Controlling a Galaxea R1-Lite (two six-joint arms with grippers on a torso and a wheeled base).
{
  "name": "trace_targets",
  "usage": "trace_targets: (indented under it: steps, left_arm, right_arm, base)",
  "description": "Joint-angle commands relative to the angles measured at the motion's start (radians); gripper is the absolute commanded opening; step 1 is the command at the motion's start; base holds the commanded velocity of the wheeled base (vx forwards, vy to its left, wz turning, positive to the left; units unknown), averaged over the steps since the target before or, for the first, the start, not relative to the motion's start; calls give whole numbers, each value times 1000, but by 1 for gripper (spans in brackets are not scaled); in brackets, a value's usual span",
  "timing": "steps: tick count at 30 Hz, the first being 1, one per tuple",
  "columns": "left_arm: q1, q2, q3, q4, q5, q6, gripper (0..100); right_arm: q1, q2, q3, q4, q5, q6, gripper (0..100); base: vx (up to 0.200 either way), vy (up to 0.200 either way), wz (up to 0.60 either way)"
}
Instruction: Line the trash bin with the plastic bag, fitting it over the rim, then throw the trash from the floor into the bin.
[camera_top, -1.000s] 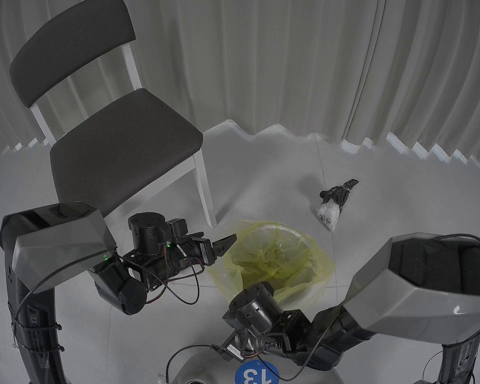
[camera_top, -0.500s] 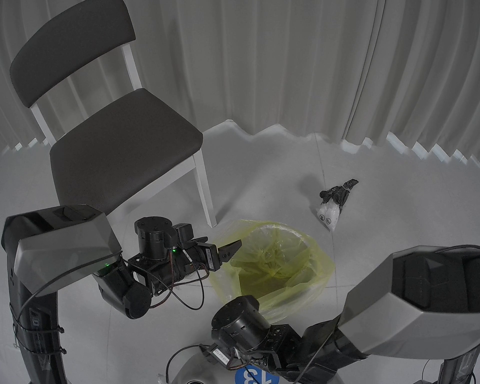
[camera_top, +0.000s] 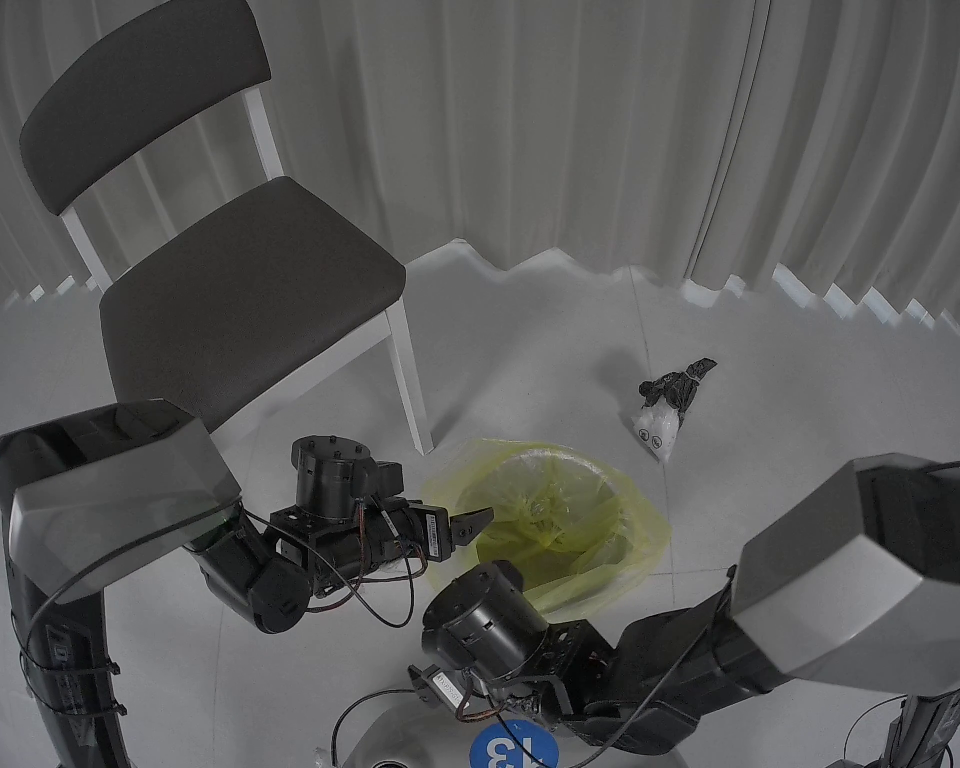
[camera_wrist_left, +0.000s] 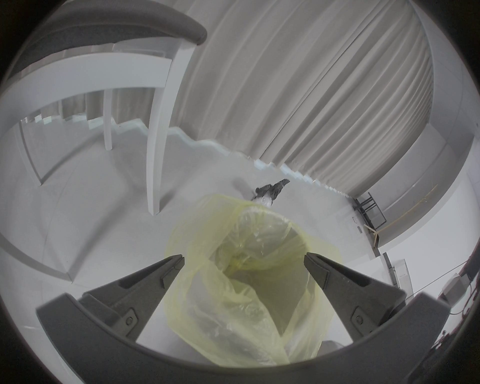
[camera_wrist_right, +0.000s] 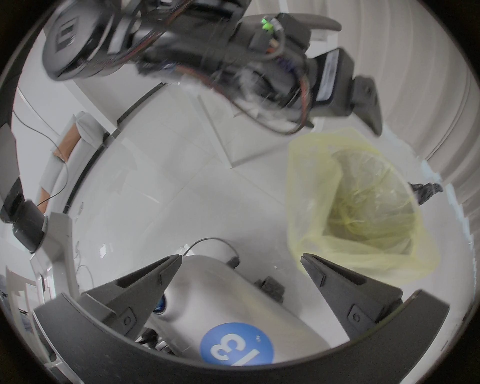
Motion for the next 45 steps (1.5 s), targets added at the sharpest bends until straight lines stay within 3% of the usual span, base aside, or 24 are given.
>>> trace_targets:
  steps: [1,6,14,21,34,45]
  left_arm:
    - [-14,-110,-76,225,26,41,100]
    - [-18,-131,-103,366,38,52,100]
    - [-34,-70,-68,357,38,52,100]
    - [-41,-5,-60,351,36,52,100]
    - [-55,-53,49,204,38,44,100]
    - [-78,-68,115,211,58,52,100]
  right_arm:
    - [-60,-121,18,35,-11,-8,100]
    - [-152,-207,50,83,-9,-20,100]
    - [-310,-210,67,74,15,-32,100]
    - [-402,-144,58,41,66,-31,100]
    - [-434,-40,72,-84,84,-25,100]
    - [-485,-49,230,-157,103,-52,100]
  base:
    - [0,0,0]
    - [0,0,0]
    - [0,0,0]
    - [0,0,0]
    - [0,0,0]
    - [0,0,0]
